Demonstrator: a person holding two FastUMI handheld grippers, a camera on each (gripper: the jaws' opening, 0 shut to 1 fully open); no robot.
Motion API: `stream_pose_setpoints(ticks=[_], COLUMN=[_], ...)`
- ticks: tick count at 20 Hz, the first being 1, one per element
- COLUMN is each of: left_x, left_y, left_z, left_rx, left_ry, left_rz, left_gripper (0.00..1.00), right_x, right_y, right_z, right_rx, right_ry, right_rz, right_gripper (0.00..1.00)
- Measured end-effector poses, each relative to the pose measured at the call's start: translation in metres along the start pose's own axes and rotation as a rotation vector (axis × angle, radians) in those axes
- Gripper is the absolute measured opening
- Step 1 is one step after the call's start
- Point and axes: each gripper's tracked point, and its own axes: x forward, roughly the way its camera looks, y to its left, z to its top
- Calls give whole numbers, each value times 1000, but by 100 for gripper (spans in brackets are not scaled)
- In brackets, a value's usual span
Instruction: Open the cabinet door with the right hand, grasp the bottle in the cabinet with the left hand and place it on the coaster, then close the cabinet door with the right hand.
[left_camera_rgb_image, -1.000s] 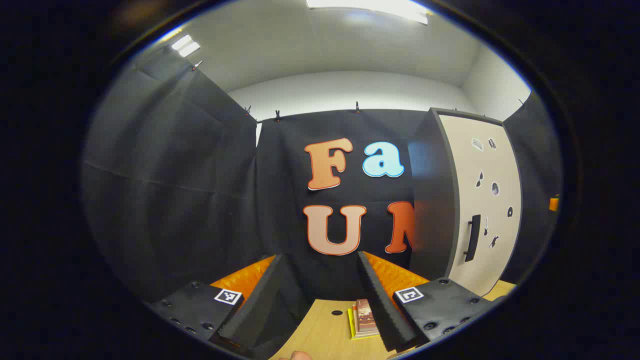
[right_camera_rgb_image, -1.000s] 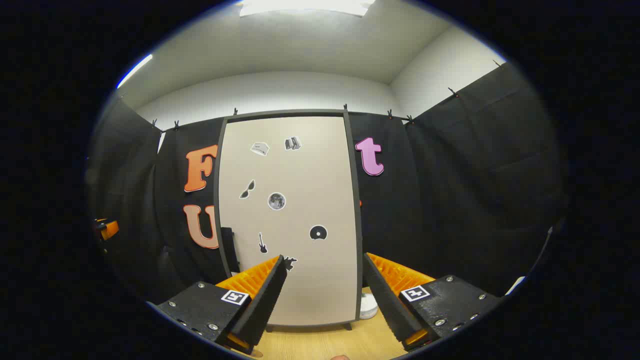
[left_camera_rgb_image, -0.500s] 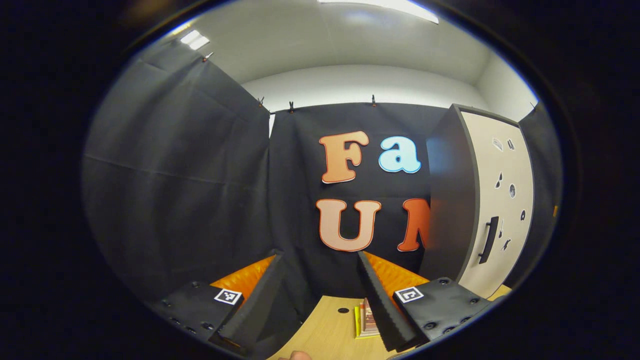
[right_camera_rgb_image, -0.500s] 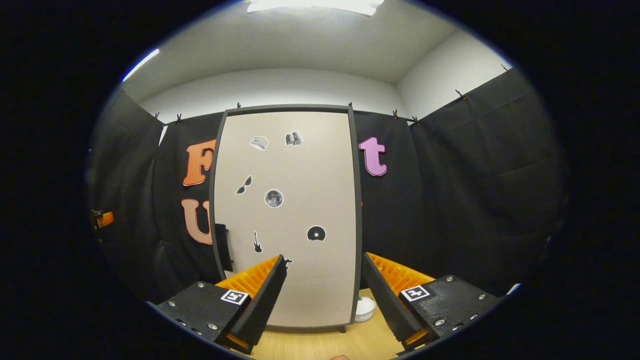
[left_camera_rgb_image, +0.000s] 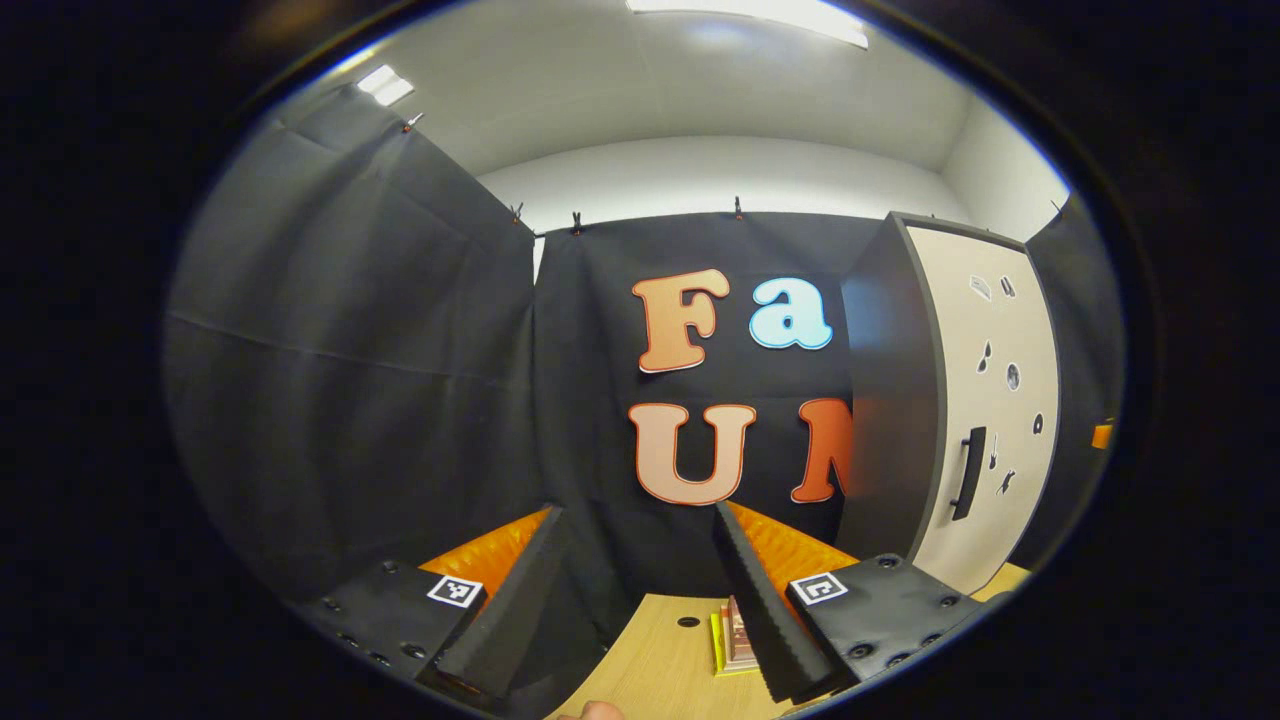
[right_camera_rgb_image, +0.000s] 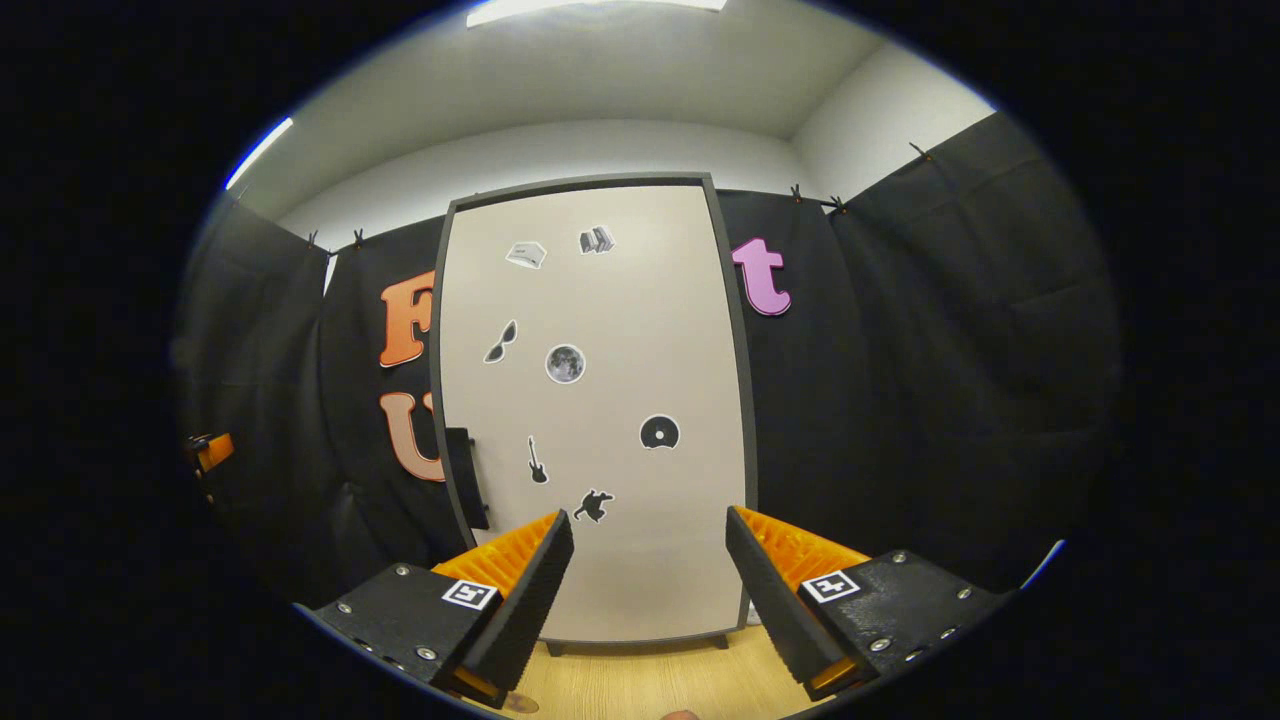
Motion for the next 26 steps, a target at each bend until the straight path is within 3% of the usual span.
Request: stream_pose_setpoints(ticks=[10, 18, 26], left_x=[-24, -36, -46], left_y=[13, 32, 53], left_z=[7, -5, -19], left_rx=[-17, 9, 34], left_ry=[-39, -50, -56], left_rz=[-8, 9, 33], left_gripper=[96, 96, 96], right_x=[5, 57, 130], right_y=[68, 169, 198], right_z=[-2, -38, -47], right_rx=[-24, 4, 35], right_ry=[4, 70, 58], right_rz=[70, 213, 158], right_gripper=[95, 95, 94])
